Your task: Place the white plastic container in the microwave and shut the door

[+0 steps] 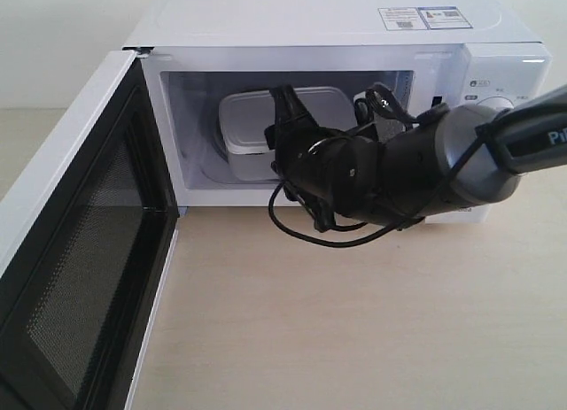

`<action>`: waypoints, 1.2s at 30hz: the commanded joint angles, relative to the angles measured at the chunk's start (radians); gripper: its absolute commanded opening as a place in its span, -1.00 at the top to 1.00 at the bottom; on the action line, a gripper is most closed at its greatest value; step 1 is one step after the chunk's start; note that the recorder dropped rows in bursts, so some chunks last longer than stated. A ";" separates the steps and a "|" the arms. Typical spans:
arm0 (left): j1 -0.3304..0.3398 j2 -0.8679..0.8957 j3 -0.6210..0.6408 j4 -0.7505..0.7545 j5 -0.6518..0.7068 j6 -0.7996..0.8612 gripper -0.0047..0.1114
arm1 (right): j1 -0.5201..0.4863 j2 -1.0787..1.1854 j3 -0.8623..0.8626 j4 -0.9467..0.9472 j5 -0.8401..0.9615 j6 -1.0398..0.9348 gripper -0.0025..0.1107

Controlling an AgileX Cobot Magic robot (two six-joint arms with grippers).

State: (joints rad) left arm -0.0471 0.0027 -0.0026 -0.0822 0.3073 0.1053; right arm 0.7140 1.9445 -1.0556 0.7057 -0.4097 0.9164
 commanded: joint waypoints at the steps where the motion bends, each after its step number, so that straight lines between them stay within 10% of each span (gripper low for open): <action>1: 0.003 -0.003 0.003 -0.008 -0.002 -0.008 0.84 | -0.007 -0.045 -0.004 -0.038 0.088 -0.103 0.15; 36: 0.003 -0.003 0.003 -0.008 -0.002 -0.008 0.84 | -0.004 -0.131 -0.004 -0.044 0.439 -1.374 0.46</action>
State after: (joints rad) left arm -0.0471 0.0027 -0.0026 -0.0822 0.3073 0.1053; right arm 0.7119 1.8273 -1.0556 0.6672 0.0806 -0.3767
